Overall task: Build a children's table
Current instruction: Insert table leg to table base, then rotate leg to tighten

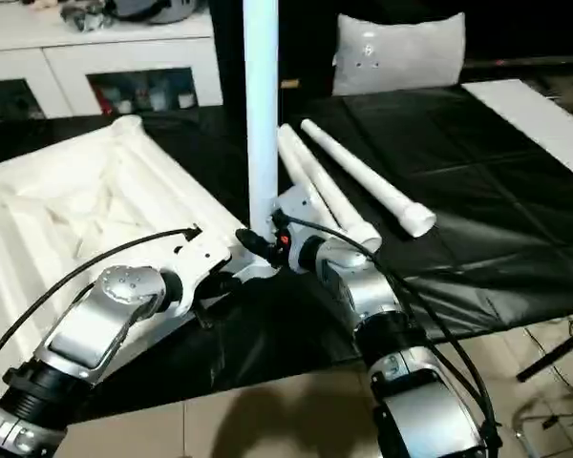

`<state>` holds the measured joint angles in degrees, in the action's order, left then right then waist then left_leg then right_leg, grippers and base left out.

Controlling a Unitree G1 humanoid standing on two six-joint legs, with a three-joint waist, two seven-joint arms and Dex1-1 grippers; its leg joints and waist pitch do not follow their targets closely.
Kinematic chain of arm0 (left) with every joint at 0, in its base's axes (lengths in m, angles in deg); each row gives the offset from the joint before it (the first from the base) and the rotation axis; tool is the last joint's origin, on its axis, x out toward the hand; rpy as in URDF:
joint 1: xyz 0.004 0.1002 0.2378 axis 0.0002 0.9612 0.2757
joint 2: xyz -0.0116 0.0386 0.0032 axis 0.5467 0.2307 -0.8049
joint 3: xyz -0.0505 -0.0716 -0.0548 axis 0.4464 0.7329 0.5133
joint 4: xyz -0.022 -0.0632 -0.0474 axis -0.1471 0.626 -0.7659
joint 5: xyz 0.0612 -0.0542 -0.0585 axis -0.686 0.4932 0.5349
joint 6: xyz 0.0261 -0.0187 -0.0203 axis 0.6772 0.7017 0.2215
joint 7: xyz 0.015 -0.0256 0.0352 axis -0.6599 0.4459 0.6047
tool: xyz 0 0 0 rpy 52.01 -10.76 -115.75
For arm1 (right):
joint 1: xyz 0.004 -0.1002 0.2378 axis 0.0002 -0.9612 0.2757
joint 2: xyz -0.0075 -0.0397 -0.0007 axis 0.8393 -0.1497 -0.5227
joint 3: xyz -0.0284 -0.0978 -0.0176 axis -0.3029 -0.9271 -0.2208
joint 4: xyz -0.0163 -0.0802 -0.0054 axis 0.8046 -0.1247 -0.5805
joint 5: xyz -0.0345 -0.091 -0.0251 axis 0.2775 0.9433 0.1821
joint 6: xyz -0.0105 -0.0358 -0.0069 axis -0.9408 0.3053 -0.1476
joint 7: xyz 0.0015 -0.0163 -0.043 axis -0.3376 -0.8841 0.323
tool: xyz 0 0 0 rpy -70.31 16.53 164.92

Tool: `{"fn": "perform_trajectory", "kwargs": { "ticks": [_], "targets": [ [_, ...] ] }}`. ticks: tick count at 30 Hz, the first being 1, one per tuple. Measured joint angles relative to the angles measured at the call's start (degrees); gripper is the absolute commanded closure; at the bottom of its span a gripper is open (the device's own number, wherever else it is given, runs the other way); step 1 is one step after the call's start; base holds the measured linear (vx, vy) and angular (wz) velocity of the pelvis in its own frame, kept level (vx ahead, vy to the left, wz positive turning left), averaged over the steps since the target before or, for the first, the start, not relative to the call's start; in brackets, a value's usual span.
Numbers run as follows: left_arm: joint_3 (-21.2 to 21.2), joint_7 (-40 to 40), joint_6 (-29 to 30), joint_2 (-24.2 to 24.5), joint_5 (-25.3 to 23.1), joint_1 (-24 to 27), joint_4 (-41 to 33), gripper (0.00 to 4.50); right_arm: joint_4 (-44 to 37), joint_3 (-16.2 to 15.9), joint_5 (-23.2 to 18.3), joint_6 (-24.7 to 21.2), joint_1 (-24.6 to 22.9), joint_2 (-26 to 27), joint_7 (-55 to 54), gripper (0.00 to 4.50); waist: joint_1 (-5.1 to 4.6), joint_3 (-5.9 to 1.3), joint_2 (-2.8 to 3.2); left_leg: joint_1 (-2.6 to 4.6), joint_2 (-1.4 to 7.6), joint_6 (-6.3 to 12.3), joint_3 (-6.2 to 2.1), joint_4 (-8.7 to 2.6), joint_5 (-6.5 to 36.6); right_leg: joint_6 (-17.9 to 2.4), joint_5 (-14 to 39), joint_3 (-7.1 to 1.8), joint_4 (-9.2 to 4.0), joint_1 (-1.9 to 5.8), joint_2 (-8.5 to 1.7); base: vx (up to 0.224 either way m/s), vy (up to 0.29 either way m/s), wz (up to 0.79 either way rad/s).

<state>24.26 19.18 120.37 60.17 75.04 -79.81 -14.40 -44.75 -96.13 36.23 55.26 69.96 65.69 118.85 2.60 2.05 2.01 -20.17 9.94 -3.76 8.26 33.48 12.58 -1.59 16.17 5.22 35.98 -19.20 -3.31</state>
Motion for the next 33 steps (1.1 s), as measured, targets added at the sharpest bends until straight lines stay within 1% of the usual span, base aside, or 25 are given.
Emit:
{"fn": "perform_trajectory", "kwargs": {
  "ticks": [2, 3, 4, 5, 6, 7, 9, 11, 12, 13, 14, 16, 21, 24, 25, 28, 33],
  "targets": [
    [-0.1, -0.5, -2.3, 0.1, 0.0, -0.2, 0.9, 4.5, 0.2, 0.1, 0.4, 0.4, -1.8, -0.3, -0.3, 1.31, 0.5, 0.06, 0.01, -0.13, 0.0, 0.17, 0.0, -0.02, -0.1, 0.0, 0.0, 0.03, -0.05, -0.11, 0.0, 0.0, 0.0, 0.0],
    [-0.2, -0.8, -3.4, 0.1, 0.1, -0.3, 1.3, 4.5, 0.2, 0.1, 0.4, 1.2, -3.3, -0.6, -0.3, 1.17, 0.78, 0.11, 0.07, -0.29, 0.0, 0.28, 0.0, 0.02, -0.2, 0.0, 0.0, 0.04, -0.05, -0.25, 0.0, 0.0, 0.0, 0.0],
    [-0.3, -1.2, -4.6, 0.5, 0.4, -0.5, 1.7, 4.5, -0.9, 0.5, 0.4, 2.0, -4.1, -0.8, 0.0, 1.03, 0.87, 0.18, 0.26, -0.39, -0.01, 0.3, 0.02, 0.08, -0.2, 0.1, 0.0, 0.03, -0.03, -0.55, -0.04, 0.0, 0.0, 0.0],
    [-0.5, -1.4, -4.9, 0.6, 0.5, -0.9, 2.1, 4.5, -1.3, 0.8, 0.4, 2.1, -4.2, -1.2, 0.2, 0.9, 0.91, 0.18, 0.28, -0.47, -0.02, 0.34, 0.03, 0.11, -0.2, 0.2, -0.1, 0.02, 0.0, -0.68, -0.05, 0.0, 0.0, 0.0],
    [-0.5, -1.6, -5.4, 0.8, 0.5, -1.3, 2.6, 4.5, -1.6, 0.9, 0.4, 2.1, -4.4, -1.3, 0.4, 0.9, 0.93, 0.19, 0.24, -0.54, -0.02, 0.36, 0.02, 0.13, -0.2, 0.2, -0.1, 0.03, 0.05, -0.75, -0.05, 0.0, 0.0, 0.0],
    [-0.5, -1.6, -5.8, 1.1, 0.4, -1.5, 3.0, 4.5, -1.6, 0.9, 0.5, 2.0, -4.8, -1.6, 0.4, 0.84, 0.9, 0.2, 0.22, -0.83, 0.0, 0.39, 0.02, 0.14, -0.2, 0.2, -0.2, 0.06, 0.06, -0.79, -0.05, 0.0, 0.0, 0.0],
    [-0.5, -2.0, -7.1, 1.4, 0.5, -1.7, 3.9, 4.5, -3.1, 1.2, 0.0, 2.5, -6.9, -2.0, 0.9, 0.52, 0.89, 0.26, 0.34, -0.87, 0.0, 0.41, 0.03, 0.16, -0.2, 0.2, -0.2, 0.06, 0.05, -0.82, -0.06, 0.0, 0.0, 0.0],
    [-0.5, -2.7, -9.2, 1.6, 0.7, -2.1, 5.4, 4.5, -6.0, 1.1, -0.1, 3.2, -9.7, -3.1, 2.0, 0.46, 0.92, 0.27, 0.35, -0.85, 0.0, 0.41, 0.02, 0.16, -0.2, 0.2, -0.2, 0.07, 0.06, -0.81, -0.06, 0.0, 0.0, 0.0],
    [-0.5, -3.1, -10.1, 1.7, 0.8, -2.3, 6.2, 4.5, -7.1, 1.0, 0.2, 3.3, -10.9, -4.1, 2.5, 0.39, 0.95, 0.31, 0.46, -0.83, 0.0, 0.42, 0.01, 0.18, -0.2, 0.2, -0.2, 0.07, 0.06, -0.78, -0.06, 0.0, 0.0, 0.0],
    [-0.4, -3.3, -10.9, 1.9, 0.9, -2.6, 6.9, 4.5, -7.3, 0.7, 0.4, 3.2, -12.4, -4.7, 2.9, 0.16, 0.91, 0.39, 0.58, -0.85, 0.0, 0.45, 0.01, 0.17, -0.3, 0.2, -0.2, 0.07, 0.06, -0.8, -0.06, 0.0, 0.0, 0.0],
    [-0.3, -3.5, -11.5, 2.2, 0.9, -2.9, 7.4, 4.5, -7.3, 0.6, 0.6, 3.1, -13.5, -5.0, 3.1, 0.09, 0.88, 0.53, 0.72, -0.85, 0.01, 0.52, 0.01, 0.17, -0.3, 0.2, -0.3, 0.07, 0.06, -0.81, -0.06, 0.0, 0.0, 0.0],
    [-0.3, -4.0, -12.4, 2.9, 1.0, -3.7, 8.6, 4.5, -8.6, 0.6, 0.8, 3.2, -14.4, -5.1, 3.2, 0.03, 0.7, 0.75, 1.07, -0.86, 0.0, 0.63, 0.05, 0.17, -0.4, 0.2, -0.4, 0.06, 0.07, -0.83, -0.06, 0.0, 0.0, 0.0],
    [-0.4, -6.0, -16.0, 3.9, 1.0, -4.8, 11.2, 4.5, -12.5, 0.8, 1.0, 2.6, -16.5, -6.7, 3.1, 0.03, 0.78, 0.79, 1.12, -0.9, 0.02, 0.67, 0.04, 0.18, -0.4, 0.1, -0.4, 0.08, 0.04, -0.86, -0.05, 0.0, 0.0, 0.0],
    [-1.0, -7.8, -18.2, 4.7, 1.0, -5.7, 12.6, 4.5, -17.7, 0.8, 0.7, 1.4, -19.3, -8.3, 3.8, 0.03, 0.82, 0.79, 1.11, -0.93, 0.01, 0.69, 0.03, 0.25, -0.4, 0.2, -0.4, 0.09, 0.06, -1.08, -0.05, 0.0, 0.0, 0.0],
    [-1.1, -8.5, -18.9, 5.2, 1.0, -6.0, 13.0, 4.5, -19.1, 0.9, 0.7, 1.0, -19.7, -8.8, 4.2, 0.03, 0.81, 0.78, 1.11, -1.04, 0.01, 0.7, 0.04, 0.32, -0.4, 0.3, -0.4, 0.09, 0.14, -1.22, -0.06, 0.0, 0.0, 0.0],
    [-1.6, -9.8, -20.8, 6.1, 0.9, -6.3, 14.0, 4.5, -23.2, 1.2, 0.2, 0.6, -20.8, -10.7, 5.1, 0.03, 0.82, 0.78, 1.12, -1.25, 0.03, 0.71, 0.03, 0.45, -0.4, 0.3, -0.5, 0.09, 0.22, -1.44, -0.06, 0.0, 0.0, 0.0],
    [-2.1, -11.8, -25.0, 7.0, 0.8, -6.4, 15.5, 4.5, -27.4, 1.4, -0.6, -0.2, -21.0, -13.1, 7.7, 0.03, 0.82, 0.77, 1.12, -1.3, 0.04, 0.71, 0.03, 0.57, -0.4, 0.3, -0.6, 0.07, 0.24, -1.47, -0.06, 0.0, 0.0, 0.0]
  ]
}}
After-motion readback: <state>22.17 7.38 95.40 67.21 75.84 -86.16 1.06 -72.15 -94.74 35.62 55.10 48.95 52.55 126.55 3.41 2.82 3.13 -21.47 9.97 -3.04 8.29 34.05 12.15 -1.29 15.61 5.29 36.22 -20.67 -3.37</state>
